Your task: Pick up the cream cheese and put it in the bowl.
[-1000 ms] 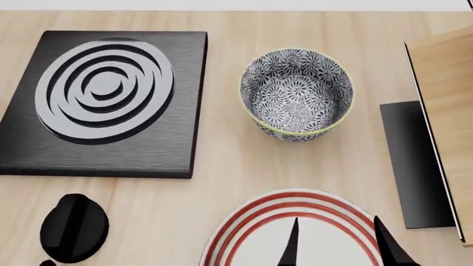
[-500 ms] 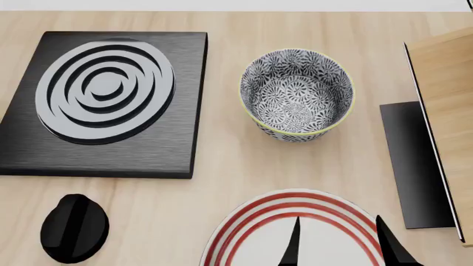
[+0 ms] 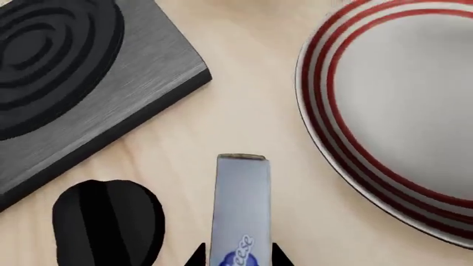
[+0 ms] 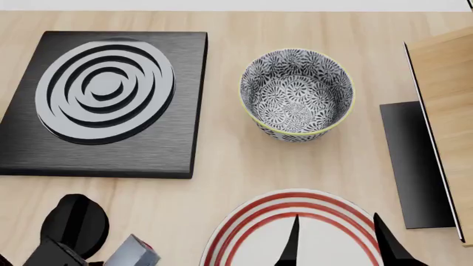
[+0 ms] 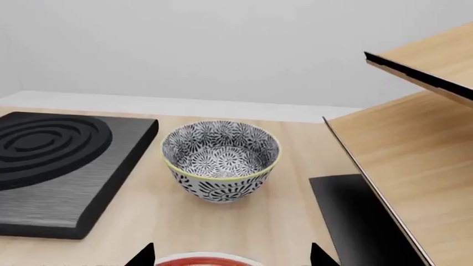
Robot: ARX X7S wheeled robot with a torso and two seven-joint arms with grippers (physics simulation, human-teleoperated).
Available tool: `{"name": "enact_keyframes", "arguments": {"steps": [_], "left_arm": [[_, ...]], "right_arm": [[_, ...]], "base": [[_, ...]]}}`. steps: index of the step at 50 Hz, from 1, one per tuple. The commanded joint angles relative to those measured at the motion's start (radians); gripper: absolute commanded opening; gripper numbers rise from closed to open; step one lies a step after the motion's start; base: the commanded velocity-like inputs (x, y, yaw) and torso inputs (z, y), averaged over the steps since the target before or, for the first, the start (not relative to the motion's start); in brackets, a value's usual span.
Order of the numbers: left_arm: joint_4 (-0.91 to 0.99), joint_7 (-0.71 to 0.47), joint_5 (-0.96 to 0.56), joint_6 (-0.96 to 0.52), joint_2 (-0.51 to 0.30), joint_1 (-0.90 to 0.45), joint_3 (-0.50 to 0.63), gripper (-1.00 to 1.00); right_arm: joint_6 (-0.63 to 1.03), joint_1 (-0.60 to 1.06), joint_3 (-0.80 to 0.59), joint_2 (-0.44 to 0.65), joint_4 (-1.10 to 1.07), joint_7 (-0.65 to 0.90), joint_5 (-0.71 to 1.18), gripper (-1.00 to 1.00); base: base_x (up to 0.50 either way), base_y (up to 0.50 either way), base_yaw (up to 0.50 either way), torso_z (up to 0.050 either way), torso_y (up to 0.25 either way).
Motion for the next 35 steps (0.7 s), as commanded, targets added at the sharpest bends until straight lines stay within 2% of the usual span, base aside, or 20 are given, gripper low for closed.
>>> {"name": "enact_keyframes", "arguments": {"steps": [1,5,12,20,35], "left_arm": [[0.055,-0.049,-0.017,0.096,-0.018,0.008,-0.086,-1.00],[0.074,-0.070,-0.041,0.134,-0.027,0.016,-0.123,-1.00],[0.104,-0.034,-0.048,0.229,-0.039,0.035,-0.206,-1.00],[0.095,0.047,-0.044,0.286,-0.003,0.037,-0.229,-1.00],[0.030,0.201,-0.068,0.457,0.057,0.065,-0.346,-1.00]], "right_arm": [[-0.012,0.002,-0.003,-0.001,0.018,-0.001,-0.002,1.00],[-0.019,0.006,-0.011,-0.002,0.030,-0.009,-0.002,1.00],[-0.019,0.013,-0.017,-0.004,0.030,-0.011,-0.002,1.00],[-0.056,0.017,-0.015,-0.011,0.046,-0.020,-0.001,1.00],[-0.102,-0.003,-0.007,-0.013,0.040,-0.029,0.011,1.00]], "base": [[0.00,0.00,0.00,0.000,0.000],[0.00,0.00,0.00,0.000,0.000],[0.00,0.00,0.00,0.000,0.000],[0.00,0.00,0.00,0.000,0.000],[0.00,0.00,0.00,0.000,0.000]]}}
